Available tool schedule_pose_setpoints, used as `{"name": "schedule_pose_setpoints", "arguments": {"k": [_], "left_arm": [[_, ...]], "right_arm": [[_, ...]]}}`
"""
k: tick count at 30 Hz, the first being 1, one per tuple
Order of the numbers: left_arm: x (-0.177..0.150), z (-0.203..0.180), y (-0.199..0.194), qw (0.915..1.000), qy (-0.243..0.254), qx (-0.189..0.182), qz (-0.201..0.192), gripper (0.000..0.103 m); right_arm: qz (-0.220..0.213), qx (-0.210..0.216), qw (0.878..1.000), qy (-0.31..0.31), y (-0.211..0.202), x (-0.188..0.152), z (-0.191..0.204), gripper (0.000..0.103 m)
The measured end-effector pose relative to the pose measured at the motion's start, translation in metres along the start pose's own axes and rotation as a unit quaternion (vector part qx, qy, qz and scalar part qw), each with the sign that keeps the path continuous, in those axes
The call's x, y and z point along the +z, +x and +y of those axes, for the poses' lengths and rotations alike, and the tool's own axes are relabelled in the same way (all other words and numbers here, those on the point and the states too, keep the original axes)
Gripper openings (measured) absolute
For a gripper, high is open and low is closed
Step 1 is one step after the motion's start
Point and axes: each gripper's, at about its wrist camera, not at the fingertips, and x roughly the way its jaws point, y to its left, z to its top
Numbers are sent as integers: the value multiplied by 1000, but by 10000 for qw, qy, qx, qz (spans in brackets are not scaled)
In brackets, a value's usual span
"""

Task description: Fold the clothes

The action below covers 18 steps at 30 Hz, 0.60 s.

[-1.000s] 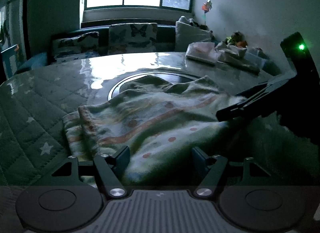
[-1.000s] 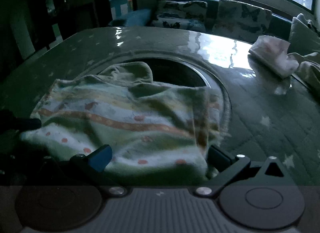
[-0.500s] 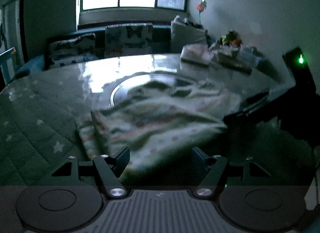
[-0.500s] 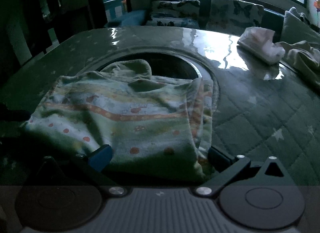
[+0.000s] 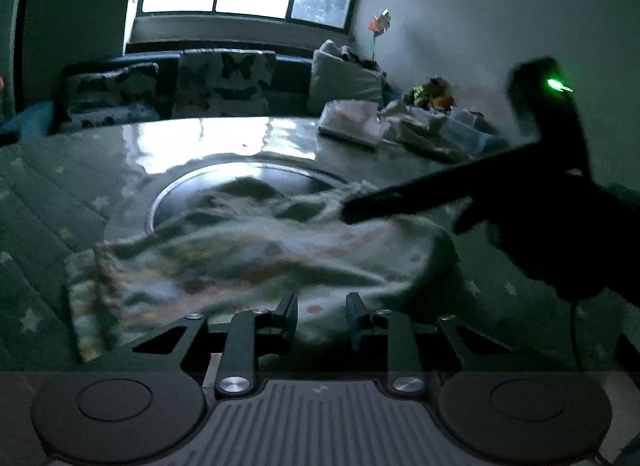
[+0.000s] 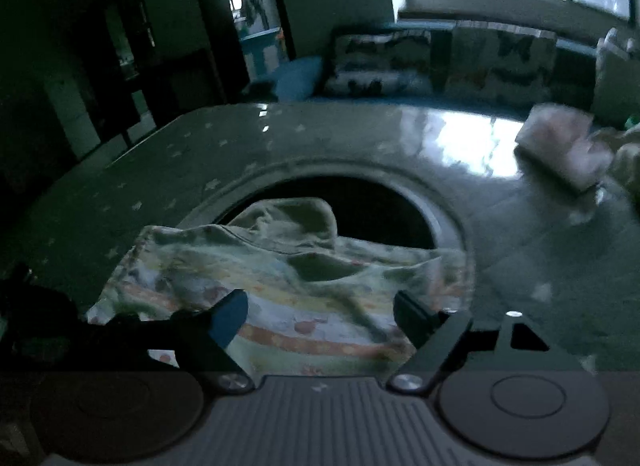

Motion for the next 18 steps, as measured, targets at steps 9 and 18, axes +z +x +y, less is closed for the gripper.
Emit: {"name": "schedule_pose_setpoints", "arguments": {"k": [9, 18], "left_arm": [[-16, 2, -3, 9997, -24, -136, 181, 29], [-8, 24, -23, 9991, -264, 325, -82, 30]], "right_arm": [[172, 29, 9998, -117, 23, 4, 2, 77], [235, 172, 9989, -377, 22, -1, 17, 84]]}}
